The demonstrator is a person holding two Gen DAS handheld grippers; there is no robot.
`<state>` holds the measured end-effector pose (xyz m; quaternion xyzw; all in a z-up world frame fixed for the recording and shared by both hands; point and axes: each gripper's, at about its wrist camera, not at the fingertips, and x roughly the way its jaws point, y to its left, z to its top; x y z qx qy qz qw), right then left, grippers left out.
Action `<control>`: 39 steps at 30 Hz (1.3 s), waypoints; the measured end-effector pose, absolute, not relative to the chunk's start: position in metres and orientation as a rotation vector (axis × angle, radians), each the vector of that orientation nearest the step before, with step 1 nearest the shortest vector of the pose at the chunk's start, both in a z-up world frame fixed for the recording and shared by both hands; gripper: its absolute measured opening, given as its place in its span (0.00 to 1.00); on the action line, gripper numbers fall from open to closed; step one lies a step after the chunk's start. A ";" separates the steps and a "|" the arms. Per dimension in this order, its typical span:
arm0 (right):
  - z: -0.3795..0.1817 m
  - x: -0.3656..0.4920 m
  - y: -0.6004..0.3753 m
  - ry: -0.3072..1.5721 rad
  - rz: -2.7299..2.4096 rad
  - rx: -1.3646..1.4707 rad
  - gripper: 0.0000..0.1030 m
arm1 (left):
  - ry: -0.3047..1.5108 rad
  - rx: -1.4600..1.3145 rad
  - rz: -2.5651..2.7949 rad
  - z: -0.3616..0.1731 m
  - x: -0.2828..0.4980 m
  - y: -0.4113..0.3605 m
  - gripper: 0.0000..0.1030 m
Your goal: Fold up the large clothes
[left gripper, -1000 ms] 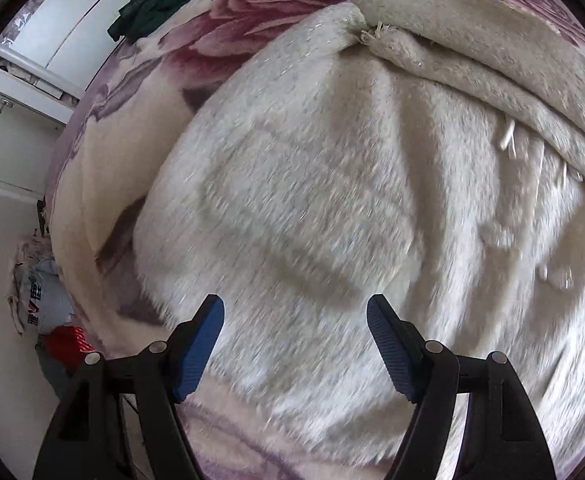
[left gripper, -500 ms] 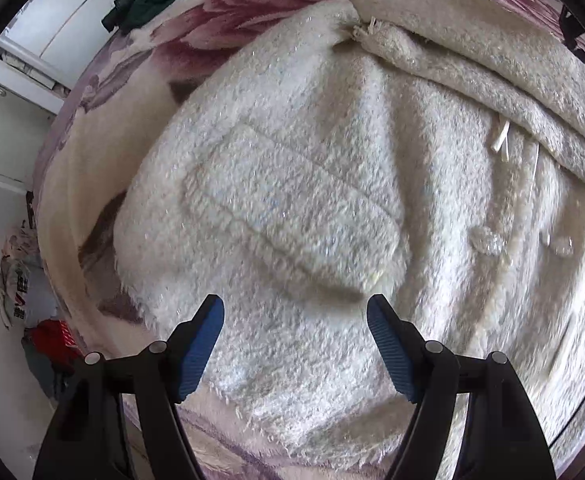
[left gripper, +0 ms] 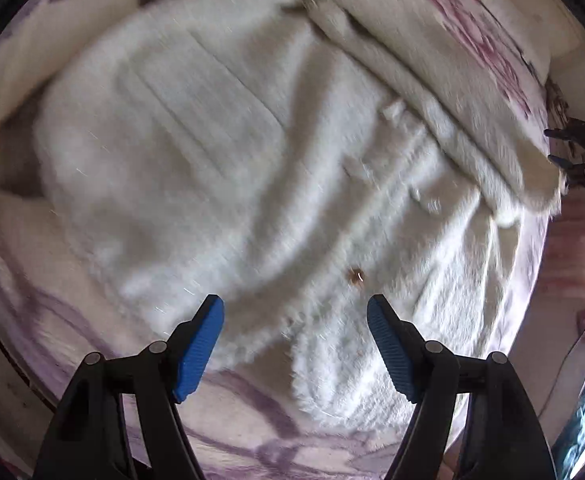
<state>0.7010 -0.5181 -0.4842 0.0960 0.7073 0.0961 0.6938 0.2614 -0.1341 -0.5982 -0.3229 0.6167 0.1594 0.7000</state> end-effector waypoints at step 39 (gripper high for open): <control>-0.582 0.583 -0.598 1.611 0.230 0.439 0.07 | 1.431 -0.402 0.364 -0.659 0.284 -0.185 0.00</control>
